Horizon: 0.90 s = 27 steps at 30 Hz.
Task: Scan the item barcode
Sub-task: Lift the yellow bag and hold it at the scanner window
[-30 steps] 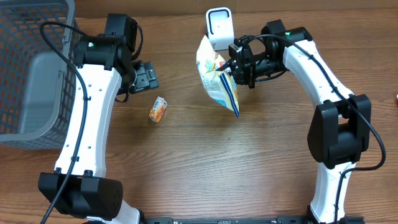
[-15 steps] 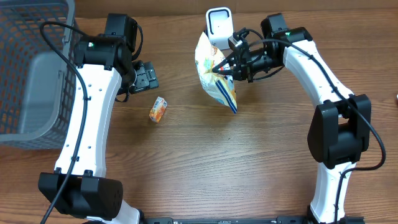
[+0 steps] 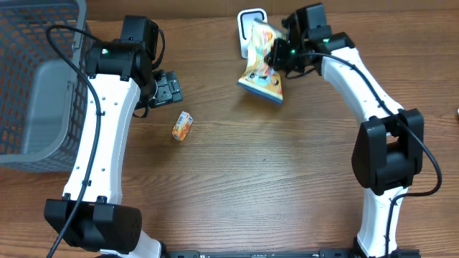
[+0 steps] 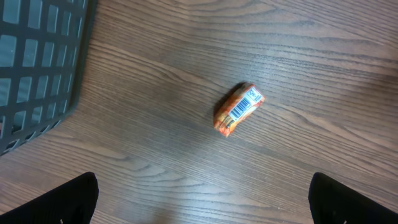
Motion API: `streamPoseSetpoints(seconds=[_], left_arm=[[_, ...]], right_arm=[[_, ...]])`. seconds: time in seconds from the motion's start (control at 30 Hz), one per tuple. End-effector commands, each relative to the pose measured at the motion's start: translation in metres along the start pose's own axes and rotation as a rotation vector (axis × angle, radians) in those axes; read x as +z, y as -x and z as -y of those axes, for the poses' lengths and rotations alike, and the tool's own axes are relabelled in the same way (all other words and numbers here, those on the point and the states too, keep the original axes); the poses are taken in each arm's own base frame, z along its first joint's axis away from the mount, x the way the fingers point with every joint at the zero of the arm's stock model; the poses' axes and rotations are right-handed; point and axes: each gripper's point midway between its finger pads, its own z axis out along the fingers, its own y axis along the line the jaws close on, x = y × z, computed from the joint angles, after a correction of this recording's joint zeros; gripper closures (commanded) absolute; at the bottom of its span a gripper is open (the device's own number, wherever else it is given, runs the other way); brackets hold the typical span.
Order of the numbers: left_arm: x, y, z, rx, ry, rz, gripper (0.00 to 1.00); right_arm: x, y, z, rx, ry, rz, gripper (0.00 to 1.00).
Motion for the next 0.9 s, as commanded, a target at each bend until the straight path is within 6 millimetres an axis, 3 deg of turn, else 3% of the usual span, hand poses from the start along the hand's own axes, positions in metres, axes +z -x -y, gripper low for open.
streamPoseSetpoints(seconds=[0.0,0.27,0.47,0.6,0.87], left_arm=[[0.0,0.002,0.001,0.011,-0.003,0.003,0.0],[0.0,0.002,0.001,0.011,-0.003,0.003,0.0],[0.0,0.002,0.001,0.011,-0.003,0.003,0.0],[0.0,0.002,0.001,0.011,-0.003,0.002,0.0],[0.0,0.002,0.001,0.011,-0.003,0.003,0.0]], right_arm=[[-0.012,0.047,0.006,-0.157,-0.214,0.237,0.96],[-0.032,0.105,-0.025,-0.281,-0.262,0.545,0.96],[-0.042,0.131,-0.042,-0.289,-0.206,0.686,0.96],[-0.03,0.14,-0.044,-0.29,-0.17,0.739,0.96],[0.0,0.138,-0.04,-0.299,-0.148,0.761,0.96]])
